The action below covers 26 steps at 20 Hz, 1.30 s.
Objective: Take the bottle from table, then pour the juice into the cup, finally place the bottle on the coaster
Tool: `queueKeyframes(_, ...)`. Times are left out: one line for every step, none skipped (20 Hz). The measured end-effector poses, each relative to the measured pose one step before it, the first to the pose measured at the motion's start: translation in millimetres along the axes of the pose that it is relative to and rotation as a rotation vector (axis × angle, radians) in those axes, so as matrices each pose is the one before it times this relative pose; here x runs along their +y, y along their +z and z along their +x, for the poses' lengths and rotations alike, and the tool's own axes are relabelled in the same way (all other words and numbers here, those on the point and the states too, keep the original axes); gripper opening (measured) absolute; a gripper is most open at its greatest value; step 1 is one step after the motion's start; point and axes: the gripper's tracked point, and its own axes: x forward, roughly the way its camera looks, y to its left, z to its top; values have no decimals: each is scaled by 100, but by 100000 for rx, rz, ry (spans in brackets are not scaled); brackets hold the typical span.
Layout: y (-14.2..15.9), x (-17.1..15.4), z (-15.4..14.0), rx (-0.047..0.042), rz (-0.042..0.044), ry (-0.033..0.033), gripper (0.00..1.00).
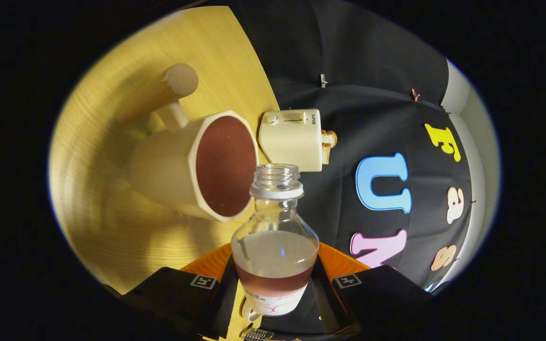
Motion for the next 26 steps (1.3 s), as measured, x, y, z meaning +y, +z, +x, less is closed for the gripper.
queueKeyframes(-162,63,22,569,-2610,400,74)
queueKeyframes(-55,24,-33,183,-2989,208,74)
queueKeyframes(-54,57,-7,-132,-2961,433,75)
queueKeyframes(87,189,55,-420,-2176,578,74)
queueKeyframes(3,146,250,-314,-1317,61,74)
queueKeyframes(13,166,150,-263,-433,96,74)
queueKeyframes(-127,15,3,-93,-518,193,74)
queueKeyframes(-62,15,127,123,-897,601,74)
queueKeyframes(2,-122,-24,-3,-1363,107,74)
queueKeyframes(143,-196,78,-423,-1086,101,74)
queueKeyframes(86,-65,-13,-577,-771,112,74)
queueKeyframes(187,-61,-22,-606,-1001,-87,75)
queueKeyframes(49,-81,-52,-512,-970,-92,74)
queueKeyframes(-87,48,-41,-1,-579,319,74)
queueKeyframes(17,78,19,-231,-523,305,74)
queueKeyframes(96,-74,35,-478,-1063,116,74)
queueKeyframes(54,-146,-9,-597,-1542,-8,74)
queueKeyframes(21,-72,-14,-668,-1589,-150,74)
queueKeyframes(-51,-52,-4,-393,-1435,150,74)
queueKeyframes(-101,-51,106,-75,-1426,-151,74)
queueKeyframes(-208,-109,6,283,-1092,-22,74)
queueKeyframes(-164,-13,74,369,-310,148,74)
queueKeyframes(-223,-44,70,474,-26,314,74)
queueKeyframes(20,-41,81,308,-195,124,74)
queueKeyframes(-22,-57,55,-247,-350,233,74)
queueKeyframes(162,87,195,-560,-853,290,74)
